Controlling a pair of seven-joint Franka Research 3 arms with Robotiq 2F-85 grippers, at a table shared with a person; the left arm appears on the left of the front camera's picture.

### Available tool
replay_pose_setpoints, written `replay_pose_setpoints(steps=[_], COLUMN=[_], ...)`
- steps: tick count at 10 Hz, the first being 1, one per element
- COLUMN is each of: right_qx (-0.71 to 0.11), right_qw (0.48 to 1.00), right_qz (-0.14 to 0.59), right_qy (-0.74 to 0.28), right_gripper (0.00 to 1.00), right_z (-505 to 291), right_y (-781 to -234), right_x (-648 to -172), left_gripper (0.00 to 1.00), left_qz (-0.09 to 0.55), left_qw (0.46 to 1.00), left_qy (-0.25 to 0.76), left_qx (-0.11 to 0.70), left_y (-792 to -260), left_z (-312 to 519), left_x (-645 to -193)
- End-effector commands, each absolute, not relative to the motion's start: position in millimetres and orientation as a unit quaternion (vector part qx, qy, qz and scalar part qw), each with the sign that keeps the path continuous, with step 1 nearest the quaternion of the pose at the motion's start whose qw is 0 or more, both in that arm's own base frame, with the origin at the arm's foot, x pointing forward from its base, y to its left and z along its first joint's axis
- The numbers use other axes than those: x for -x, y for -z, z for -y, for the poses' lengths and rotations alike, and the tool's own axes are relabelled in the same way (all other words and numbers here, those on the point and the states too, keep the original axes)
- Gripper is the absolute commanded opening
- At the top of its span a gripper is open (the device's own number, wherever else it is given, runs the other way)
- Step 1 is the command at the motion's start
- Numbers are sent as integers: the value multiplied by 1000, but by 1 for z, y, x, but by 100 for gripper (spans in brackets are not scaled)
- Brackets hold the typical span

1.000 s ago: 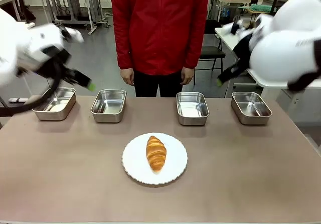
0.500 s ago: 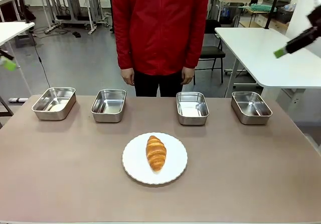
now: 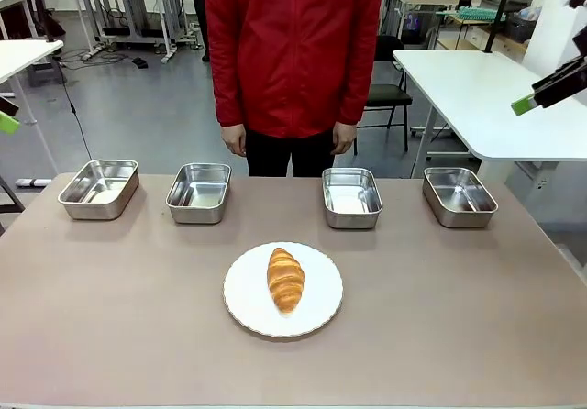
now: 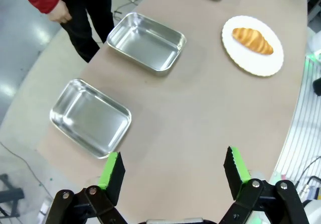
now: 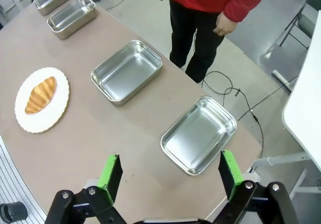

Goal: Place the bread in the container.
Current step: Place the Butter Roll into the Airtight Container indicated by the human.

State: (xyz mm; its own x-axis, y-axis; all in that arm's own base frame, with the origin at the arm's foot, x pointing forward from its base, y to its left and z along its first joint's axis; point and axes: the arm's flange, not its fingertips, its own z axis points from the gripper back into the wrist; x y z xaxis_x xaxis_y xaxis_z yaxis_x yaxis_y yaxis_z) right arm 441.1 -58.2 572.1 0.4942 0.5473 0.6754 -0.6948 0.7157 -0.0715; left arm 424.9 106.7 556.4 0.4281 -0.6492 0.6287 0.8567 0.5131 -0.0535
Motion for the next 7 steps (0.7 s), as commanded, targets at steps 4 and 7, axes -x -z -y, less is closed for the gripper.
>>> replay_pose_setpoints(steps=[4,7], right_qx=[-147,-178], right_qw=[829,806], right_qz=[375,407], right_qy=[-387,-391], right_gripper=[100,100], right_z=[153,206], right_y=[-585,-575], right_x=[-454,-450], left_gripper=[100,100], left_qz=[345,377], left_qw=[794,770], left_qy=[458,479], left_qx=[201,191], left_y=[-575,-579], left_z=[-164,-195], left_x=[-440,-446])
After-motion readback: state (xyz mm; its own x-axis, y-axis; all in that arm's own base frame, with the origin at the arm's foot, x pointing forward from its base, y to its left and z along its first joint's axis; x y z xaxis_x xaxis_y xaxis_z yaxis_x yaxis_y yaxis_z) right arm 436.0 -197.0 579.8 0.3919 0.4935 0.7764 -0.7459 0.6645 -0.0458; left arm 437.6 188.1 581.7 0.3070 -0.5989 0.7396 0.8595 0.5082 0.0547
